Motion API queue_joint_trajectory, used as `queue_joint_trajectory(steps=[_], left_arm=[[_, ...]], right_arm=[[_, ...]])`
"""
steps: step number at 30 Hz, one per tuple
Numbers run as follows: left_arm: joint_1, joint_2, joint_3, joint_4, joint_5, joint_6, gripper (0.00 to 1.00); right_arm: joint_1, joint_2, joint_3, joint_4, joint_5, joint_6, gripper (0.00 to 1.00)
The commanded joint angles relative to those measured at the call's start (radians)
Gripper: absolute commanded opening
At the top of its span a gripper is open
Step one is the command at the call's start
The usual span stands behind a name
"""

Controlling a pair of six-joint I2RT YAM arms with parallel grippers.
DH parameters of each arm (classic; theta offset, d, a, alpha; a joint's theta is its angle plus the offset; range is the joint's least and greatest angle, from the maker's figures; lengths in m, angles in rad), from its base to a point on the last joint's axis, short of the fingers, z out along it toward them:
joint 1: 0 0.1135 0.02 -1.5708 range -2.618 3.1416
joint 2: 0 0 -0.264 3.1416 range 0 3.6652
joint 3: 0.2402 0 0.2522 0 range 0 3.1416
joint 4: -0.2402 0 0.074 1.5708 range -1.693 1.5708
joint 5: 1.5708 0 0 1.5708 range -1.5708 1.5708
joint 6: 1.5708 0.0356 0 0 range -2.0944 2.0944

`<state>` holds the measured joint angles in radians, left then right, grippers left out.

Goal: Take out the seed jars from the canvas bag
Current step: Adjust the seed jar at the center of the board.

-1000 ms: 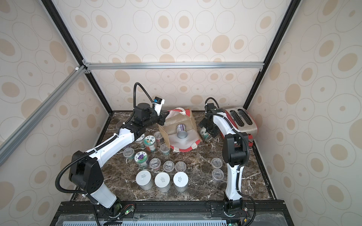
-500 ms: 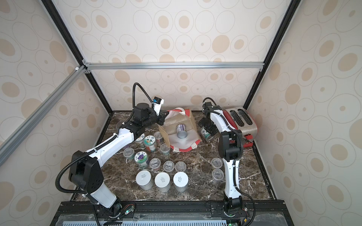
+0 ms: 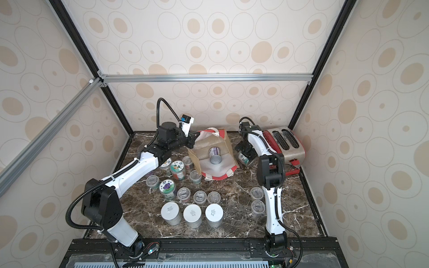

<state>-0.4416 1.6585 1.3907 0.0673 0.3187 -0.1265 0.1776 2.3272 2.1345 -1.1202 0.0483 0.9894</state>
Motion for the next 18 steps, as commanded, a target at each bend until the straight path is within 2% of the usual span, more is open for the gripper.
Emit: queue_joint_trajectory(steps=[1, 6, 11, 14, 18], left_arm=[[0.017, -0.036, -0.001, 0.007, 0.008, -0.001, 0.00], [0.017, -0.038, -0.002, 0.009, 0.016, -0.004, 0.00], [0.017, -0.045, -0.007, 0.012, 0.027, -0.013, 0.00], [0.018, -0.044, -0.008, 0.019, 0.040, -0.023, 0.00], [0.017, -0.038, -0.002, 0.016, 0.056, -0.030, 0.00]], right_arm=[[0.005, -0.074, -0.065, 0.029, -0.010, 0.020, 0.79], [0.002, -0.231, -0.320, 0.302, -0.088, 0.034, 0.76], [-0.015, -0.377, -0.682, 0.790, -0.194, 0.089, 0.75], [-0.032, -0.407, -0.875, 1.143, -0.249, 0.148, 0.75], [-0.038, -0.385, -1.002, 1.436, -0.263, 0.201, 0.76]])
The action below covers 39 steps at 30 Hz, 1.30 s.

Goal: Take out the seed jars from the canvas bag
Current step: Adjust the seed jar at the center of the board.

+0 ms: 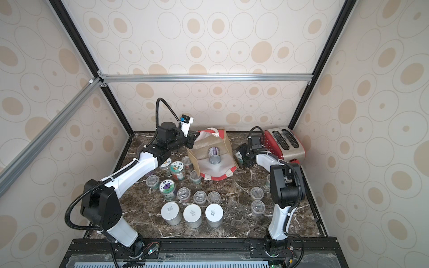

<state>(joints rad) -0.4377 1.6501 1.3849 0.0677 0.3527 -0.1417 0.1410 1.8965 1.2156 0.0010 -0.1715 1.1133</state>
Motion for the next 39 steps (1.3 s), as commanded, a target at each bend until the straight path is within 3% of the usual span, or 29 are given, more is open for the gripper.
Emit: queue_joint_trajectory(steps=[1, 6, 12, 16, 18, 30, 39], left_arm=[[0.013, -0.030, 0.007, 0.013, 0.027, -0.016, 0.00], [0.013, -0.023, 0.015, 0.009, 0.031, -0.015, 0.00], [0.013, -0.023, 0.014, 0.009, 0.033, -0.015, 0.00], [0.013, -0.025, 0.013, 0.008, 0.032, -0.014, 0.00], [0.013, -0.029, 0.010, 0.006, 0.032, -0.014, 0.00], [0.014, -0.042, -0.001, 0.005, 0.031, -0.017, 0.00], [0.014, -0.046, -0.007, 0.011, 0.032, -0.025, 0.00]], right_arm=[[-0.001, 0.058, -0.103, 0.374, -0.049, 0.086, 0.76], [-0.002, 0.131, -0.201, 0.651, -0.064, 0.140, 0.78], [-0.012, 0.177, -0.304, 0.819, -0.069, 0.204, 0.82], [-0.017, 0.157, -0.329, 0.774, -0.071, 0.202, 0.90], [-0.017, 0.139, -0.333, 0.734, -0.071, 0.188, 1.00], [-0.027, 0.045, -0.394, 0.570, -0.070, 0.180, 1.00], [-0.059, -0.107, -0.425, 0.460, -0.118, 0.122, 1.00]])
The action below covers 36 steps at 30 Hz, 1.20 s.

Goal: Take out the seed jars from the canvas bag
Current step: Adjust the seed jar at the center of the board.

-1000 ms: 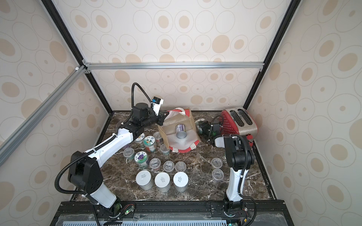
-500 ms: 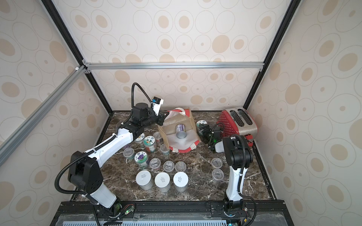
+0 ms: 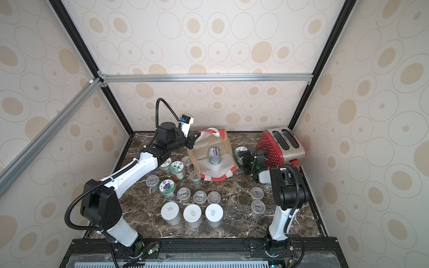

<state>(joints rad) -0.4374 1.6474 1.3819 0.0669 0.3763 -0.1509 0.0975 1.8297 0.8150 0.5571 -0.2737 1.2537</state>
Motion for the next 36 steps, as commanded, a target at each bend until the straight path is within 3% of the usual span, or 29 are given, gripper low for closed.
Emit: queue_joint_trajectory(steps=[1, 8, 13, 16, 20, 28, 36], left_arm=[[0.013, -0.044, -0.004, 0.013, 0.009, -0.016, 0.00], [0.013, -0.047, -0.010, 0.018, 0.013, -0.025, 0.00], [0.013, -0.051, -0.014, 0.022, 0.021, -0.032, 0.00], [0.012, -0.055, -0.012, 0.018, 0.022, -0.033, 0.00], [0.012, -0.063, -0.015, 0.018, 0.020, -0.033, 0.00], [0.013, -0.071, -0.013, 0.007, 0.019, -0.032, 0.00], [0.013, -0.068, -0.006, 0.006, 0.019, -0.035, 0.00]], right_arm=[[-0.020, -0.055, -0.030, -0.101, -0.022, -0.017, 1.00], [-0.031, -0.103, -0.034, -0.231, -0.025, -0.060, 1.00], [-0.049, -0.074, -0.133, 0.026, -0.090, -0.022, 1.00], [-0.050, -0.093, -0.142, 0.017, -0.082, -0.037, 1.00], [-0.063, -0.068, -0.207, 0.218, -0.095, -0.014, 1.00], [-0.077, -0.008, -0.238, 0.372, -0.176, 0.009, 1.00], [-0.127, -0.071, -0.212, 0.163, -0.267, -0.075, 1.00]])
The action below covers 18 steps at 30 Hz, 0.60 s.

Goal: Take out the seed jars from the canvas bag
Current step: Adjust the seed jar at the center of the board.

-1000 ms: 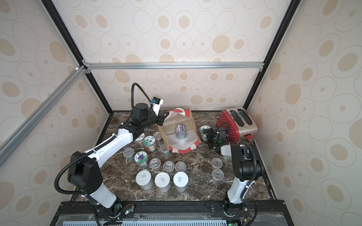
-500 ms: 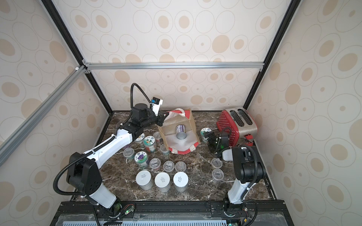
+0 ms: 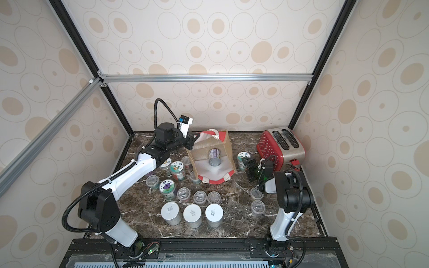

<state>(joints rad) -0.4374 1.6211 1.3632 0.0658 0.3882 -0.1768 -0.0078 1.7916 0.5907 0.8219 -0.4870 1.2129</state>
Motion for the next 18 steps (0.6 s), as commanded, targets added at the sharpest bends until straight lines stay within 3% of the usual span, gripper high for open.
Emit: queue_joint_trajectory(steps=[1, 14, 18], left_arm=[[0.012, -0.040, 0.014, 0.007, 0.008, -0.010, 0.00], [0.013, -0.024, 0.025, 0.001, 0.011, -0.013, 0.00], [0.007, -0.014, 0.037, -0.005, 0.001, -0.018, 0.00]], right_arm=[[-0.028, -0.043, 0.021, -0.145, -0.065, -0.056, 1.00], [-0.071, -0.114, 0.098, -0.442, -0.184, -0.241, 1.00], [-0.070, -0.225, 0.161, -0.674, -0.147, -0.396, 1.00]])
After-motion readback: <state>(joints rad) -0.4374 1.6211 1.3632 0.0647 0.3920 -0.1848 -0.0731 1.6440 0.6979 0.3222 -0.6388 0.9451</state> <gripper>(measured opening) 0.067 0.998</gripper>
